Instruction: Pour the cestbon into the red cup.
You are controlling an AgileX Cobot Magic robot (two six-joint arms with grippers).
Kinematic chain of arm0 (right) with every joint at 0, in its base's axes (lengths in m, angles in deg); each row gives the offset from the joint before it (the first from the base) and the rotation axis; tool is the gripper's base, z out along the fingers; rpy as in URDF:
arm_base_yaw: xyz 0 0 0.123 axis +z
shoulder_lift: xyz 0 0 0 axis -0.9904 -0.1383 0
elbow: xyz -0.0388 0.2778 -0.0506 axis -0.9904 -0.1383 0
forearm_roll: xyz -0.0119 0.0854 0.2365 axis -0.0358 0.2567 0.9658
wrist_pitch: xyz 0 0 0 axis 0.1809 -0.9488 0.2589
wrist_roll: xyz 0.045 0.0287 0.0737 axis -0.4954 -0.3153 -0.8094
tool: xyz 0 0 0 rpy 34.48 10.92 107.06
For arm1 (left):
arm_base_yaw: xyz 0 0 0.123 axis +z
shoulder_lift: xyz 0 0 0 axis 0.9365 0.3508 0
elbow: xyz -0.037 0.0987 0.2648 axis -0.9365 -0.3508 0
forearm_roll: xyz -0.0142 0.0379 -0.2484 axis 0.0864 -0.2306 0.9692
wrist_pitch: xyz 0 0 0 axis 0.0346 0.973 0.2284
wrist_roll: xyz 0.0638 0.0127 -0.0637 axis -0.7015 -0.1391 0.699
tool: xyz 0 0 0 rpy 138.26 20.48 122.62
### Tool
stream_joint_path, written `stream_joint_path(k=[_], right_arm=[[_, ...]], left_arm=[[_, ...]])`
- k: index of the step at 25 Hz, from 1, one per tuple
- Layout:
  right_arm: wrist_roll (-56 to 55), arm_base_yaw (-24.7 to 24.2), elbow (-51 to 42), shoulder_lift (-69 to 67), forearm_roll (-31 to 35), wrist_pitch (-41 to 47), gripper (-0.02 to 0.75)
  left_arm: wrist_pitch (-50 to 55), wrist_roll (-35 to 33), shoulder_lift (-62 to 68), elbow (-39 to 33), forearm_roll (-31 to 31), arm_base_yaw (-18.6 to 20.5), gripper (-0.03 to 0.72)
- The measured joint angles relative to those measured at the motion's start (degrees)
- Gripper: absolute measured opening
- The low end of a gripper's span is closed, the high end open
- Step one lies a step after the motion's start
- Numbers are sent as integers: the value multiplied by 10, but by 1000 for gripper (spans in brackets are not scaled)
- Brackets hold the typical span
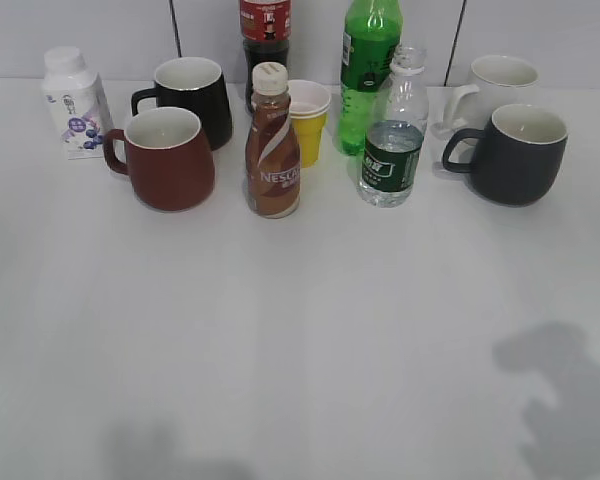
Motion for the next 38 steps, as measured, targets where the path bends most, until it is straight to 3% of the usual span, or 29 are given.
stream_joint_path(k=[6,14,20,38], right_arm=[[0,0,0,121,-5,65,589],[0,0,-55,229,-3,66,589],[1,0,-84,240,-3,21,589],[2,0,-89,240,-3,18,588]], left_arm=[[-63,0,-8,-6,-21,0,304],[-67,0,-8,-10,-24,0,283],[-51,0,-8,-21,-22,0,246],[-51,0,-8,-21,-22,0,239]])
